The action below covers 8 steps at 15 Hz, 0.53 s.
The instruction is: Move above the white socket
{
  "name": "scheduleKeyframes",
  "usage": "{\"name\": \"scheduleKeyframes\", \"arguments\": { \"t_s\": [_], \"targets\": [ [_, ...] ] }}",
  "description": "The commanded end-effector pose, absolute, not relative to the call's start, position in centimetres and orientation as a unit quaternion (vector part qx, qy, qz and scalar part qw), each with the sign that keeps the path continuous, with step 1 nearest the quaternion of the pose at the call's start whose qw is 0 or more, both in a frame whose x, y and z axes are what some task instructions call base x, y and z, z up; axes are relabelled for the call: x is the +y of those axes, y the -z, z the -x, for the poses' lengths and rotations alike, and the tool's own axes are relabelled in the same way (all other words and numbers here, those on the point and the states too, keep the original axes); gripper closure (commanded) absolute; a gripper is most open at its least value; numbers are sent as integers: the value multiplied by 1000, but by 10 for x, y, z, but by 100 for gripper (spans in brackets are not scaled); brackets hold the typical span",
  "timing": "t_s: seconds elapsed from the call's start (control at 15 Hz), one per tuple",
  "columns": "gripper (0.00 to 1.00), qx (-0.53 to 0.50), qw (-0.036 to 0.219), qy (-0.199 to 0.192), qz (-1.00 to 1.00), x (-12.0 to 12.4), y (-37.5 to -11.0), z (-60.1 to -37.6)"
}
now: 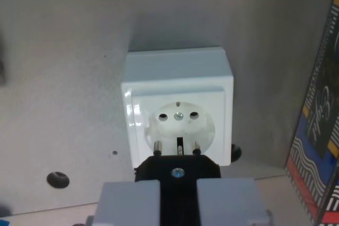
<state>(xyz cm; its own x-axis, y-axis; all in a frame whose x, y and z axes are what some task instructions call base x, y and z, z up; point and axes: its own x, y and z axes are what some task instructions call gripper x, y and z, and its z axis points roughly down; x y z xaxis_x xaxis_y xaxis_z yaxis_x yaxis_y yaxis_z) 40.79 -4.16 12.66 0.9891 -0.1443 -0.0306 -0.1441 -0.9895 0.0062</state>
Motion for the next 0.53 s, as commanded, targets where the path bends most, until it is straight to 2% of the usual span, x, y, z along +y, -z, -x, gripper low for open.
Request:
{"name": "scheduleKeyframes", "arguments": {
  "t_s": [0.07,0.53],
  "targets": [
    [100,-54,-11,-37,-998,-47,-115,-400],
    [100,-56,-12,-37,-998,-47,-105,-395]
  ]
}}
